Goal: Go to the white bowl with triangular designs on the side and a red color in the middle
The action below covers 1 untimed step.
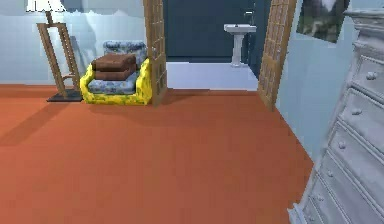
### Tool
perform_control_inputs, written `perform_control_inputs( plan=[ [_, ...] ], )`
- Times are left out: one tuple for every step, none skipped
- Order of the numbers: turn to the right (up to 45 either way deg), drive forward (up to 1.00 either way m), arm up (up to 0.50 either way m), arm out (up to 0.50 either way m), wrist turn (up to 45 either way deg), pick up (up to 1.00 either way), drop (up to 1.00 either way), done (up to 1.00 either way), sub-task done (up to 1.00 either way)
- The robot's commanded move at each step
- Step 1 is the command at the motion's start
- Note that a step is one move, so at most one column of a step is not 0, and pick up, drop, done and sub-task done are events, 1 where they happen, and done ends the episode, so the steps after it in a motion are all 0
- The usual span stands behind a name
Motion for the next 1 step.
perform_control_inputs(
  plan=[
    [0.0, 1.00, 0.00, 0.00, 0.0, 0.00, 0.00, 0.00, 0.00]
  ],
)
